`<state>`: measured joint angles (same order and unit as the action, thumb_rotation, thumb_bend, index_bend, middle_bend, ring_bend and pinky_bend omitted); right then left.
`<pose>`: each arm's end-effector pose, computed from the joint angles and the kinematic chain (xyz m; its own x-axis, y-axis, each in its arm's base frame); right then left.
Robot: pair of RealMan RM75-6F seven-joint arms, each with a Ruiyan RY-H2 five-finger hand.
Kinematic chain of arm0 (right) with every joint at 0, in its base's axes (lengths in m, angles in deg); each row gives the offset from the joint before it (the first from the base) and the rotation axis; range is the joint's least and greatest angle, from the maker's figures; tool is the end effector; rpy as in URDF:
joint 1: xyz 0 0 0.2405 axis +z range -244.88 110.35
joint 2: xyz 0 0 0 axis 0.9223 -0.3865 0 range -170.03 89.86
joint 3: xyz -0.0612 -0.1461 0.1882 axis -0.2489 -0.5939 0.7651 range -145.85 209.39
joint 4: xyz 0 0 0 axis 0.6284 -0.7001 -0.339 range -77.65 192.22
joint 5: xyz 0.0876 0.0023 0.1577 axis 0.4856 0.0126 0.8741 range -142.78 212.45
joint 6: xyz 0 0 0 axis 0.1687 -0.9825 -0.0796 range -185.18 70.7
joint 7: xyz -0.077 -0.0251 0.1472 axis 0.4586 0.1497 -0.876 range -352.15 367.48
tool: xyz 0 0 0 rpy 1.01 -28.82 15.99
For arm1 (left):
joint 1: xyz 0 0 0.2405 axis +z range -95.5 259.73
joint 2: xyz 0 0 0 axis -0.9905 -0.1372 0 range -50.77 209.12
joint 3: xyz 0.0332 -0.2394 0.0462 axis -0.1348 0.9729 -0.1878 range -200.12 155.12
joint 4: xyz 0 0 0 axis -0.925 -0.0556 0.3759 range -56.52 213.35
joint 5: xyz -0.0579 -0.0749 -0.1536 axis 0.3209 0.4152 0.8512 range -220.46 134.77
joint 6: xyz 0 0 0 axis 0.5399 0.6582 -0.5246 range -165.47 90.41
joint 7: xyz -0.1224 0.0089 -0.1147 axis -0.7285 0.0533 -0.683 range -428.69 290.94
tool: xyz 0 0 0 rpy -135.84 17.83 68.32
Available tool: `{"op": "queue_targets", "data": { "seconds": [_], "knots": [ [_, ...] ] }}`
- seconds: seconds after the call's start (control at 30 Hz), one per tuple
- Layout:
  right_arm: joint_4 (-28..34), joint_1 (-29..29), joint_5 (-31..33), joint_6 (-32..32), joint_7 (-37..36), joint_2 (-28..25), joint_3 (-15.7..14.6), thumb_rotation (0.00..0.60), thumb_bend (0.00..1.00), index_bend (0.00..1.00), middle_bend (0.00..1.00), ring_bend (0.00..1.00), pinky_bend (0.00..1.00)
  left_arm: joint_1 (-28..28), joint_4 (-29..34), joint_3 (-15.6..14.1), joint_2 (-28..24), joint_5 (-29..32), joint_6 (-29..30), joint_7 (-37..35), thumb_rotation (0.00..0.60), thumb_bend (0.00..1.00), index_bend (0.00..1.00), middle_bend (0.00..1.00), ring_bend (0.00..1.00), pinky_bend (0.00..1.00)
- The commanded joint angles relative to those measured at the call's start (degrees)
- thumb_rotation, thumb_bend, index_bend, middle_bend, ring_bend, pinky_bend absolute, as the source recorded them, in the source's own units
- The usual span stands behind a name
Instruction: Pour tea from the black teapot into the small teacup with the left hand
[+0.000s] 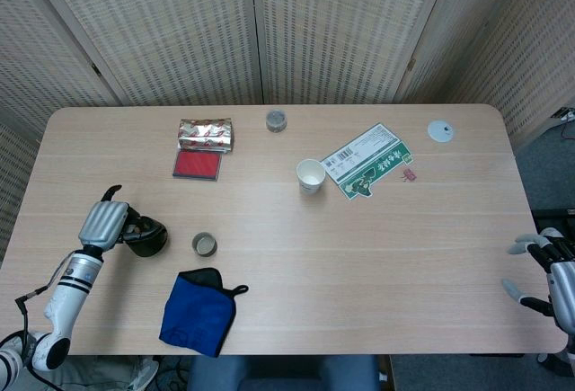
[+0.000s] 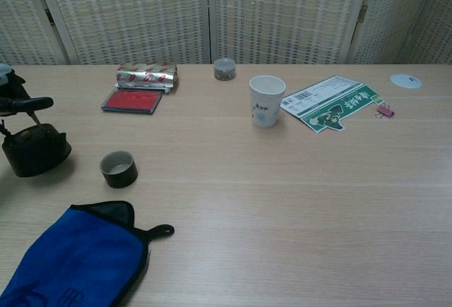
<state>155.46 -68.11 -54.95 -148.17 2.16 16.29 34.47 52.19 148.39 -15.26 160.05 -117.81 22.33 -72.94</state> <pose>-0.2799 -0.1720 0.2234 0.3410 0.0573 0.9383 -0.9400 0.0050 0.3413 -0.2639 0.3469 0.0860 0.3962 0.1769 0.9010 0.9154 -0.1524 -0.3726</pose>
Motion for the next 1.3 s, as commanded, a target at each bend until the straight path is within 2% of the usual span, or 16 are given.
{"op": "queue_targets", "data": {
  "seconds": [0.03, 0.1, 0.33, 0.63, 0.7, 0.8, 0.87, 1.3],
  "knots": [
    [0.0, -0.02, -0.08, -0.11, -0.04, 0.02, 0.0, 0.6, 0.14, 0.42, 0.33, 0.27, 0.27, 0.47, 0.85, 0.51, -0.32, 0.82, 0.8, 1.39, 0.109, 0.11, 1.0, 1.0, 0.89, 0.17],
    [-0.02, -0.08, -0.13, -0.23, -0.08, 0.03, -0.01, 0.6, 0.14, 0.42, 0.33, 0.27, 0.27, 0.76, 1.34, 0.95, -0.25, 1.52, 1.53, 2.36, 0.112, 0.12, 1.0, 1.0, 0.9, 0.21],
    [-0.14, -0.39, -0.27, -0.68, -0.37, 0.04, -0.13, 0.6, 0.14, 0.42, 0.33, 0.27, 0.27, 1.48, 1.77, 2.27, 1.15, 3.42, 4.58, 7.09, 0.191, 0.17, 1.0, 1.0, 0.94, 0.37],
    [-0.31, -0.61, -0.35, -0.96, -0.67, 0.06, -0.2, 0.6, 0.14, 0.42, 0.33, 0.27, 0.27, 1.66, 2.1, 3.2, 1.92, 4.24, 6.1, 9.37, 0.282, 0.24, 1.0, 1.0, 0.95, 0.47],
    [-0.37, -0.59, -0.34, -0.93, -0.71, 0.11, -0.19, 0.6, 0.14, 0.42, 0.33, 0.27, 0.27, 1.68, 2.04, 3.34, 2.02, 4.03, 6.54, 9.39, 0.336, 0.27, 1.0, 1.0, 0.95, 0.48],
    [-0.48, -0.51, -0.33, -0.76, -0.79, 0.16, -0.19, 0.6, 0.14, 0.42, 0.33, 0.27, 0.27, 1.72, 2.14, 3.47, 1.99, 3.65, 7.02, 9.22, 0.461, 0.31, 1.0, 1.0, 0.96, 0.51],
    [-0.53, -0.47, -0.35, -0.67, -0.81, 0.2, -0.2, 0.6, 0.14, 0.42, 0.33, 0.27, 0.27, 1.74, 2.39, 3.46, 1.84, 3.26, 7.28, 9.05, 0.502, 0.33, 1.0, 1.0, 0.96, 0.52],
    [-0.86, -0.47, -0.41, -0.62, -1.11, 0.35, -0.26, 0.6, 0.14, 0.42, 0.33, 0.27, 0.27, 1.78, 5.99, 2.89, 0.33, 0.37, 8.9, 9.43, 0.482, 0.35, 1.0, 1.0, 0.96, 0.54]
  ]
}}
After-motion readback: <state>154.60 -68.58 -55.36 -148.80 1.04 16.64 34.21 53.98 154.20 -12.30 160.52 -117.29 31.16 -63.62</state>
